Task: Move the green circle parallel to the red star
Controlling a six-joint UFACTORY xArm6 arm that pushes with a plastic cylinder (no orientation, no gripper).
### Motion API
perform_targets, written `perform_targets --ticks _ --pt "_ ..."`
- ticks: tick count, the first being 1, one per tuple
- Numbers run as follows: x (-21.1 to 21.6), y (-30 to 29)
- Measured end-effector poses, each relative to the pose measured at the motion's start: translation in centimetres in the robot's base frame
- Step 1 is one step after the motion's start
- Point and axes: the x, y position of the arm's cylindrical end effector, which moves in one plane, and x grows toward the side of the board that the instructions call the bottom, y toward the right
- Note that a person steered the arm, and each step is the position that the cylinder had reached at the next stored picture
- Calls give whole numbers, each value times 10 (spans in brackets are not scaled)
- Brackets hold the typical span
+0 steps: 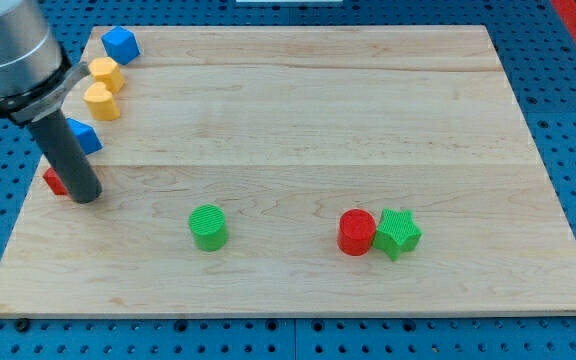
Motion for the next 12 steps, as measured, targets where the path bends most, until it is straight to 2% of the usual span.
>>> perform_targets --ticks 1,3,4,5,6,7,8,9,10,11,12 --pt "1 17" --pt "3 160" --pt "26 191" --pt "67 192" --pt "69 165" --pt "32 164" --pt "13 138" --pt "43 142" --pt "34 104" --pt "4 86" --pt "6 92"
